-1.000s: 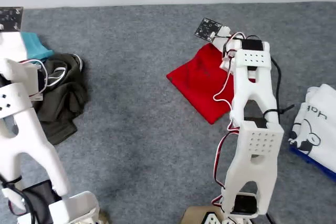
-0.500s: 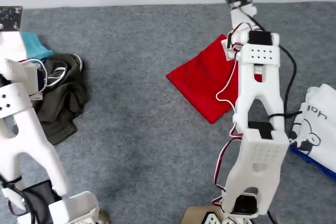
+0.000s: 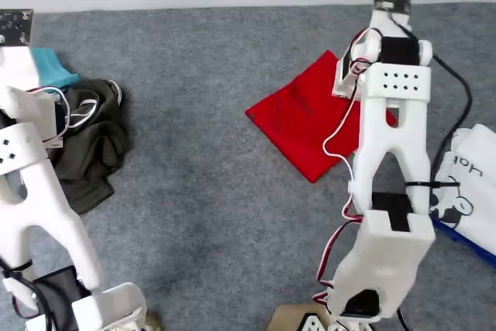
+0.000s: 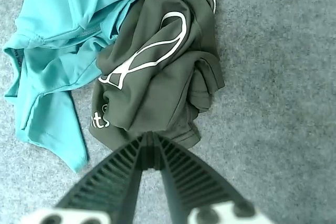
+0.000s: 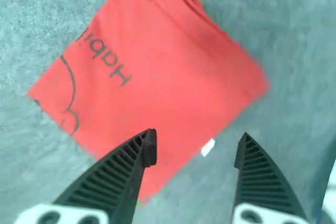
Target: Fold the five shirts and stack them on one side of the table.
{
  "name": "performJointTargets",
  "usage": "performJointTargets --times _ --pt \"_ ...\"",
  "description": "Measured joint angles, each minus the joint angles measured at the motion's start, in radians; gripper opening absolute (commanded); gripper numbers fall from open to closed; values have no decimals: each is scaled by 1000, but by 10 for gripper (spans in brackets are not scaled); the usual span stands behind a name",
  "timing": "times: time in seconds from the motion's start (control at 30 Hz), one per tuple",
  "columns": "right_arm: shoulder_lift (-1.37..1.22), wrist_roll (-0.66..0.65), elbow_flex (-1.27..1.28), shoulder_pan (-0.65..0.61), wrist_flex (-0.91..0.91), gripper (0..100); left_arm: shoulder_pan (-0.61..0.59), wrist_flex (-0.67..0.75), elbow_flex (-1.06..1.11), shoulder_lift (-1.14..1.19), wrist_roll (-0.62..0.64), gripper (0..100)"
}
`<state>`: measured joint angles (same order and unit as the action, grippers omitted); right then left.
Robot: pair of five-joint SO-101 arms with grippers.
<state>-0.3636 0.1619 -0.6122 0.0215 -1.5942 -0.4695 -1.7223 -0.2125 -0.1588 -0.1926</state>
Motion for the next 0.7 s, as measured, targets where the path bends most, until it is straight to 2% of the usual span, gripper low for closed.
performJointTargets --times 0.17,0.33,0.4,0.6,0.7 --pt "12 169 0 -2 -98 248 0 0 0 0 0 6" --pt "-31 351 0 -11 -101 251 0 0 0 0 0 6" --pt "-89 370 0 -9 -58 259 0 0 0 0 0 6" --pt "-275 413 0 -37 124 365 0 0 0 0 0 6" --pt "-344 445 0 -35 203 368 0 0 0 0 0 6"
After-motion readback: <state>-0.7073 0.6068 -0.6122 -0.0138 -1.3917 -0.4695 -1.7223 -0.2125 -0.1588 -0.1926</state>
